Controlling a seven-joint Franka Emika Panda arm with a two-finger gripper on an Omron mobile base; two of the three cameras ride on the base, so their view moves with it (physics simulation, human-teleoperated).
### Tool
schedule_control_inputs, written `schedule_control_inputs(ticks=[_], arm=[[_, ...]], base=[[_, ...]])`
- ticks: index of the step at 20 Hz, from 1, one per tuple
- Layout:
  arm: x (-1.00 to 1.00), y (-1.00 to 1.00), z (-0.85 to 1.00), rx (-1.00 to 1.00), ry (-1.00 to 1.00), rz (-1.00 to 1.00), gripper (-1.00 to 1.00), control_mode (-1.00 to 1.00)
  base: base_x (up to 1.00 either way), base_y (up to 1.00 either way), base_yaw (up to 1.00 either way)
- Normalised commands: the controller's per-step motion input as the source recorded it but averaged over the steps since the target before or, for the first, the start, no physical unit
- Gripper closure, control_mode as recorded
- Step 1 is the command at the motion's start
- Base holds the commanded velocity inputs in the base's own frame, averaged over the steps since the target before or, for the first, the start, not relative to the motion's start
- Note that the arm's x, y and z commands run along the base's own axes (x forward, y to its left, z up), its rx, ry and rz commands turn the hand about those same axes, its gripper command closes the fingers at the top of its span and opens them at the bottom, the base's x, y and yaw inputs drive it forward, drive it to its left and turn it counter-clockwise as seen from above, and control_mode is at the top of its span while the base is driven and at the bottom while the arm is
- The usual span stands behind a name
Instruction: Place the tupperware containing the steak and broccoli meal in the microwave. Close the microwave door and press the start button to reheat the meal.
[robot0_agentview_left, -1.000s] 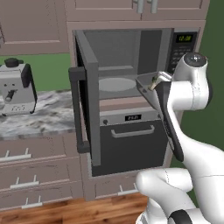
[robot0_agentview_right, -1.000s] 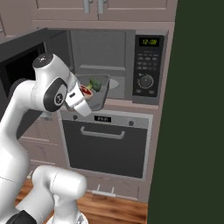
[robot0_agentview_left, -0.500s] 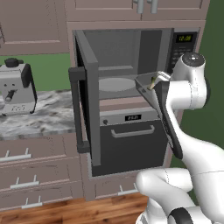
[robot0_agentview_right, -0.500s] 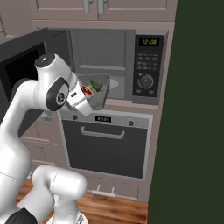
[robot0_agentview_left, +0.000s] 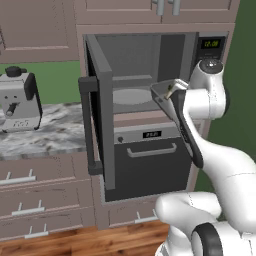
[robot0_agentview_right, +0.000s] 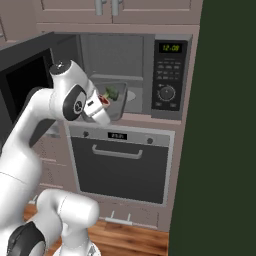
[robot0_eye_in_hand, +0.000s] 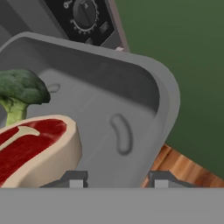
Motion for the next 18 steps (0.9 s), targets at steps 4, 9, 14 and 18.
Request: schedule_control_inputs(ticks=[4, 9, 14, 18], arm=[[0.62, 0.07, -0.06, 0.0, 0.0, 0.0, 1.0, -1.0], [0.73, 0.03, -0.11, 0.0, 0.0, 0.02, 1.0, -1.0], [0.7, 0.01, -0.21, 0.0, 0.0, 0.06, 1.0, -1.0], [0.69, 0.17, -0.23, 0.0, 0.0, 0.06, 1.0, -1.0]], base=[[0.0, 0.0, 0.0], [0.0, 0.0, 0.0], [0.0, 0.0, 0.0], [0.0, 0.0, 0.0]])
